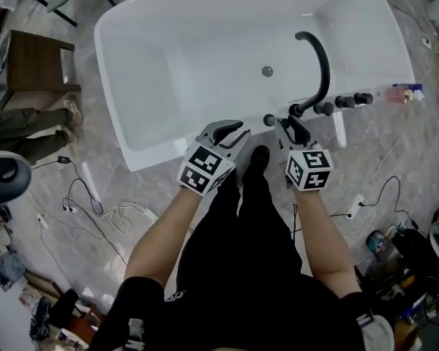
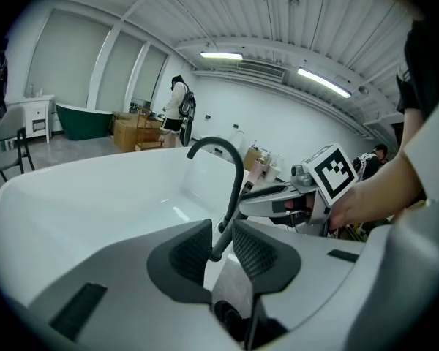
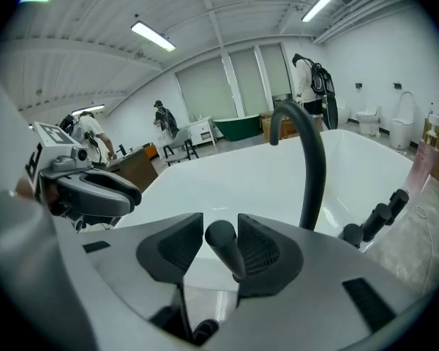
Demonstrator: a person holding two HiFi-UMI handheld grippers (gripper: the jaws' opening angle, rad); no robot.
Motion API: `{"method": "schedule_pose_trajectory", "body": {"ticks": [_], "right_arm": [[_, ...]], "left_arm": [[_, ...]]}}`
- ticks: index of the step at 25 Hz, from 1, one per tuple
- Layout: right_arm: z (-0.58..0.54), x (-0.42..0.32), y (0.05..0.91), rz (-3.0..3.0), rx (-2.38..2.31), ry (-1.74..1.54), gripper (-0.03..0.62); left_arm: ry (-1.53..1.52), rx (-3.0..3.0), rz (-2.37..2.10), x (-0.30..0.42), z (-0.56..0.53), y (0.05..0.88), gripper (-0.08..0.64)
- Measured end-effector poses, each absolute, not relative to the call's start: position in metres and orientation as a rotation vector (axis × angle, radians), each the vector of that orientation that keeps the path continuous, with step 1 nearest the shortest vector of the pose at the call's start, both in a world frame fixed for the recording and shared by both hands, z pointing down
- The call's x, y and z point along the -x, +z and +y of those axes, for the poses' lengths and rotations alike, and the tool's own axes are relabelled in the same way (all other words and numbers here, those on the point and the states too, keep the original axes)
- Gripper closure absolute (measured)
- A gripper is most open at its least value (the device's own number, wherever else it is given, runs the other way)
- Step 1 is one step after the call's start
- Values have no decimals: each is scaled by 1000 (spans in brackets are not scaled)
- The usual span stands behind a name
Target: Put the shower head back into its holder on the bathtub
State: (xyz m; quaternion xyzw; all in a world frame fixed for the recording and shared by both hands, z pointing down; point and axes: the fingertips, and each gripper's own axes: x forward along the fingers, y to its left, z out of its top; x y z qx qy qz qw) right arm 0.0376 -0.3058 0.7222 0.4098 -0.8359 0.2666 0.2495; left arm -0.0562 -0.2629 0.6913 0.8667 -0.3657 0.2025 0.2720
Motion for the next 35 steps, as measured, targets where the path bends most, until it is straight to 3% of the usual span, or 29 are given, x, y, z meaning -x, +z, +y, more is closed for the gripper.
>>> {"method": "schedule_pose_trajectory", "body": {"ticks": [20,35], "right_arm": [[-213,-68,481,-2498,-1324,536,573],[-190,-85,371,-2790,-1119,383,578]], "left_arm": [[389,-2493,-1041,83,-209,525,483],[348,-2449,-1337,100,-223,438,494]]}}
